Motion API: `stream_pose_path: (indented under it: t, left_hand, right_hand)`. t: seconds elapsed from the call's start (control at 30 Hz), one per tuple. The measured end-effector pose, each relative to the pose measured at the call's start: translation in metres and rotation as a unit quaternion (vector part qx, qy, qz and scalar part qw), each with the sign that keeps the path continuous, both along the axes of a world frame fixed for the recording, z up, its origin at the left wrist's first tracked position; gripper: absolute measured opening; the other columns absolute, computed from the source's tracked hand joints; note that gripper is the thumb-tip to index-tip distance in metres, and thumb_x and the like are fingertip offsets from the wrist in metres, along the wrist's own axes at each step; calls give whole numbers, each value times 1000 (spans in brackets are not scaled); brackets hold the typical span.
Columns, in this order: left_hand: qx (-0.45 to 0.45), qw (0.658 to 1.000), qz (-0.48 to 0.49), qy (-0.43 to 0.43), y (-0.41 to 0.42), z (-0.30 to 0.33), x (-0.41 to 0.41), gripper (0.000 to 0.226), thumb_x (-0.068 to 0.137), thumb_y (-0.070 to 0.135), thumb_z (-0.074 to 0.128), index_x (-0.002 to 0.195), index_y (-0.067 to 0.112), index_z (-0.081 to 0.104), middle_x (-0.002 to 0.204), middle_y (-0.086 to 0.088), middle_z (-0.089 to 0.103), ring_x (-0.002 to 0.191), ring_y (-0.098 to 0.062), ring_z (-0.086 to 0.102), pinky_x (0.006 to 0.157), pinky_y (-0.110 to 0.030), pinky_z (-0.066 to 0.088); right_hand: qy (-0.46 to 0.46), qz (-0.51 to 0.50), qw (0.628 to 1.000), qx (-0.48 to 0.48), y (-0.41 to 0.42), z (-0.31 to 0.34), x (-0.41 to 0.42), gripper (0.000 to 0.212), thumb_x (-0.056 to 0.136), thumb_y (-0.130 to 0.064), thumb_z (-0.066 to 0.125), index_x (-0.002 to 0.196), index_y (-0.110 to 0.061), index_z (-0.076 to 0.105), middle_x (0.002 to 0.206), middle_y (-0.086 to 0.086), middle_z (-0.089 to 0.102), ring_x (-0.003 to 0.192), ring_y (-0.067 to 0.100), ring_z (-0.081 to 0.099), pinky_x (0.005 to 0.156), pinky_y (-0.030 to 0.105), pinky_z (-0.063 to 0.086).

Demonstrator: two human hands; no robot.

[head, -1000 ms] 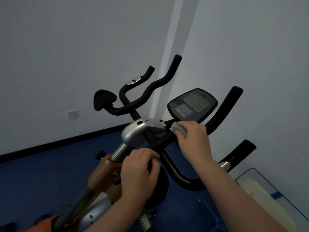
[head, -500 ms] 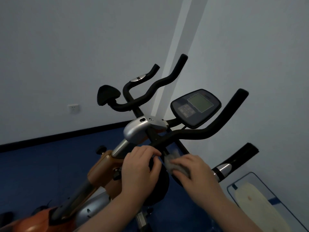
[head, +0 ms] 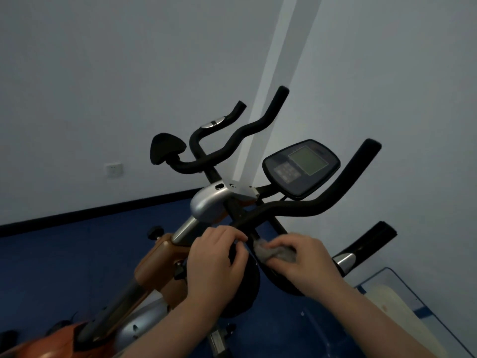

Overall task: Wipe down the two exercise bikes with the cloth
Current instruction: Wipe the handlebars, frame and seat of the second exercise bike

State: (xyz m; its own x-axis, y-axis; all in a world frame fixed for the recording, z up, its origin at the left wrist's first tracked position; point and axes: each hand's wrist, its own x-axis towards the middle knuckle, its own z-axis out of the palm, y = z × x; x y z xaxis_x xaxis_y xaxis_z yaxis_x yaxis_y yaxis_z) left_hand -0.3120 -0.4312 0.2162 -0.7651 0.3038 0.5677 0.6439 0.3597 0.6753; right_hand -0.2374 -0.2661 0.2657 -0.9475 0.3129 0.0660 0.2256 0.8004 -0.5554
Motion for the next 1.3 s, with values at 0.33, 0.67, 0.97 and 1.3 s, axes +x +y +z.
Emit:
stream_pose_path:
  t: [0.33, 0.67, 0.97, 1.3]
  left_hand:
    - [-8, 1000, 5, 9, 2, 0, 0, 19, 85, 28, 47, 85, 23, 65, 84, 13, 62, 79, -9, 57, 65, -37, 49]
    - [11, 1000, 15, -13, 2, -2, 1, 20, 85, 30, 48, 90, 24, 66, 89, 13, 63, 84, -6, 58, 68, -34, 50]
    - [3, 998, 42, -35, 4, -4, 1, 18, 84, 35, 49, 90, 27, 63, 89, 14, 60, 85, -4, 56, 67, -30, 51]
    - [7, 999, 40, -26, 1, -6, -1, 10, 84, 32, 52, 87, 28, 61, 86, 17, 58, 83, -1, 53, 67, -28, 47]
  right_hand:
    - [-14, 10, 998, 63, -2, 0, -8, 17, 73, -36, 77, 88, -38, 69, 87, -19, 62, 80, 1, 56, 63, 6, 34]
    - [45, -3, 999, -9, -10, -1, -24, 16, 76, -26, 78, 87, -33, 68, 85, -15, 68, 82, -1, 61, 72, 21, 48]
    - [68, 125, 987, 70, -18, 51, -98, 18, 84, -29, 72, 102, -26, 73, 103, -9, 62, 96, 4, 56, 84, 18, 44]
    - [-132, 153, 954, 221, -3, 73, -150, 19, 71, -29, 84, 88, -30, 77, 92, -9, 68, 93, 11, 62, 79, 26, 48]
